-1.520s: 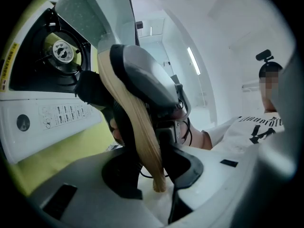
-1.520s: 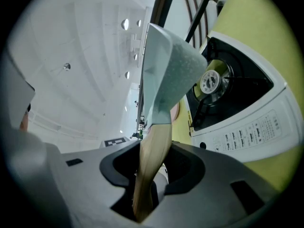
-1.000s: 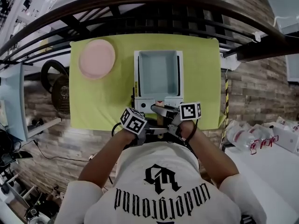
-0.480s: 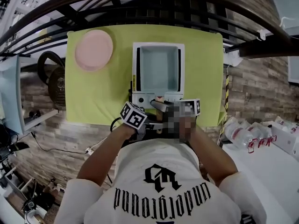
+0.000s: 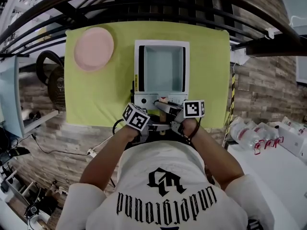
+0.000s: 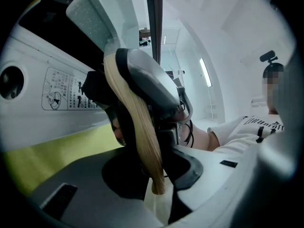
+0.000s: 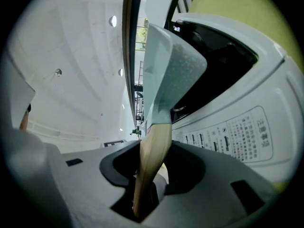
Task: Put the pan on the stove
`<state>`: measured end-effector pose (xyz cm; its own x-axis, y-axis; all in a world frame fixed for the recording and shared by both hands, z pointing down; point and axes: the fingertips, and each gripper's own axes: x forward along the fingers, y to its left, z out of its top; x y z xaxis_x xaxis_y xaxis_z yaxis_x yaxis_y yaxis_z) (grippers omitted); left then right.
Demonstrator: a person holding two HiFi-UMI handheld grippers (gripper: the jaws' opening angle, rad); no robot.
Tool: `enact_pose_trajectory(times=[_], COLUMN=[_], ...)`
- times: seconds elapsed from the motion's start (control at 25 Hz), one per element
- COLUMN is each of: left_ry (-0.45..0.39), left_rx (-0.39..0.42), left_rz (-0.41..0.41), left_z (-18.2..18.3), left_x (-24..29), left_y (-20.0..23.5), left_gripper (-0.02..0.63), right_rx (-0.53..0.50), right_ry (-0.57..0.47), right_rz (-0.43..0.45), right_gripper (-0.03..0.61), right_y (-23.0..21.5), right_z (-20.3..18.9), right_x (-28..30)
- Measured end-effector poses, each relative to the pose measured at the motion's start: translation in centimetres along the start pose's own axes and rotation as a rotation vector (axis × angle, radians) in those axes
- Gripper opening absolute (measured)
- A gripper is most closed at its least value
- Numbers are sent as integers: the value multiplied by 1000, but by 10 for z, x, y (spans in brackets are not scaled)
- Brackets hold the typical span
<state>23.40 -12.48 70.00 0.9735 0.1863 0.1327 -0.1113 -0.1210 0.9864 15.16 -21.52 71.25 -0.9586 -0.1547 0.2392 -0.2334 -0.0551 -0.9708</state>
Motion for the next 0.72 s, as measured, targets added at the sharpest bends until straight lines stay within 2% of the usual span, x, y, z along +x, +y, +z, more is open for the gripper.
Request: enact_pose_trajectory(times=[0.44,0.6,0.72], left_ry=[-2,-11,-22], left_rx=[-2,-9,-9], left_rz=[-4,-12,-15], left_z=[3,6,6], left_x=[-1,0,1], left_y=[4,1,-1], left_gripper=[123,123,126], right_rx=[36,19,54], right_ry=[0,2,-6], right_rz=[10,13,34], right_gripper=[144,146,157], right_y=[-3,0,3], right_z=[2,6,5], right_x=[2,1,-1])
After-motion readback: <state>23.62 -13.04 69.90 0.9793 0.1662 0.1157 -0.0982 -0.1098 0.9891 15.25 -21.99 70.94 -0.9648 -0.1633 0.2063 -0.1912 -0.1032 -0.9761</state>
